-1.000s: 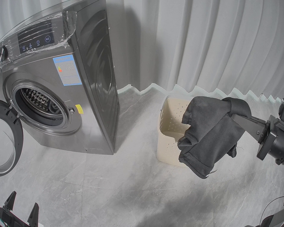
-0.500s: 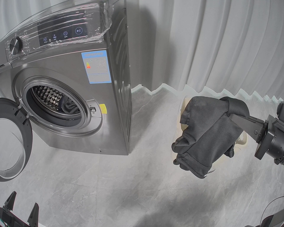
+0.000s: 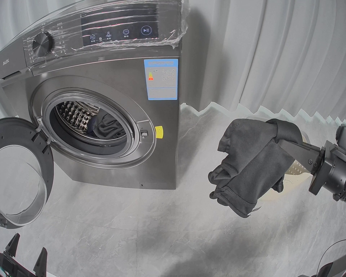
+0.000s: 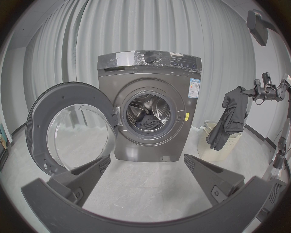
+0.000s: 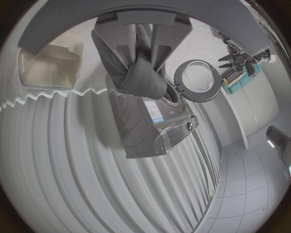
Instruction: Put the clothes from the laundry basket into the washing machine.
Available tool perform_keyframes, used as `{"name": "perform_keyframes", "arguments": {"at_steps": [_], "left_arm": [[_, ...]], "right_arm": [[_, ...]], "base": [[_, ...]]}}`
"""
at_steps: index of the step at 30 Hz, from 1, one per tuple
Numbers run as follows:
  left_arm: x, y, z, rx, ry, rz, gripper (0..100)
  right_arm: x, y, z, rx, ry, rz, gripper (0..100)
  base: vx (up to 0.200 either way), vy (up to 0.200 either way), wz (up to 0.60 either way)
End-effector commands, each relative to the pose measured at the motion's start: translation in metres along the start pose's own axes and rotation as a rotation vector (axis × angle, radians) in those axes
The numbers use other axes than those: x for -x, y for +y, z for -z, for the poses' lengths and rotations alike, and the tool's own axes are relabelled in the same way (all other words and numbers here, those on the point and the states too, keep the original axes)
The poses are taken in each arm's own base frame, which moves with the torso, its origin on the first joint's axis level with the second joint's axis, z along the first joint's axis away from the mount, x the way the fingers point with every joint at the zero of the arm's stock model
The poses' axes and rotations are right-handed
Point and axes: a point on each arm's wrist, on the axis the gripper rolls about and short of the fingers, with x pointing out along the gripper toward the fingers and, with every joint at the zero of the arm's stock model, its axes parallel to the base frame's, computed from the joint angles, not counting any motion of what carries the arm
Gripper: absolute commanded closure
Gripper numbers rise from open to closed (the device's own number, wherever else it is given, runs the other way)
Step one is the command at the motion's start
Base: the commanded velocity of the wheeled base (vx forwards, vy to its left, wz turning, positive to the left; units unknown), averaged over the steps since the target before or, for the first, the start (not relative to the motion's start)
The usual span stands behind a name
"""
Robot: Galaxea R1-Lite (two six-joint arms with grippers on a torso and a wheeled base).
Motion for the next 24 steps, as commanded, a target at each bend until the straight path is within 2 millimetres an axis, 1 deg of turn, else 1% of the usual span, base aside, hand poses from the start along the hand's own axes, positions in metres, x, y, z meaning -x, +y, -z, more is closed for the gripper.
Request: {"name": "perform_keyframes", "arguments": {"at_steps": [1,2,11,20,24], "left_arm": [[-0.0002,0.0,0.0047,0.0,0.003,-0.001,0],[-0.0002,0.0,0.0047,0.0,0.003,-0.001,0],[-0.0002,0.0,0.0047,0.0,0.003,-0.001,0],[-0.0002,0.0,0.0047,0.0,0.003,-0.001,0],[-0.0002,0.0,0.0047,0.0,0.003,-0.001,0]], "right_arm": [[-0.0004,0.0001,0.0003,0.0,0.001,-0.001,100],[-0.0004,0.0001,0.0003,0.0,0.001,-0.001,100],[-0.0002,0.0,0.0011,-0.002,0.004,-0.002,100],[-0.0002,0.0,0.0016,-0.002,0.006,-0.004,100],[-0.0005,-0.0003,0.0018,-0.002,0.007,-0.002,100]], "base": [[0.0,0.2,0.0],[0.0,0.2,0.0],[0.0,0.0,0.0],[-0.2,0.0,0.0],[0.0,0.0,0.0]]}}
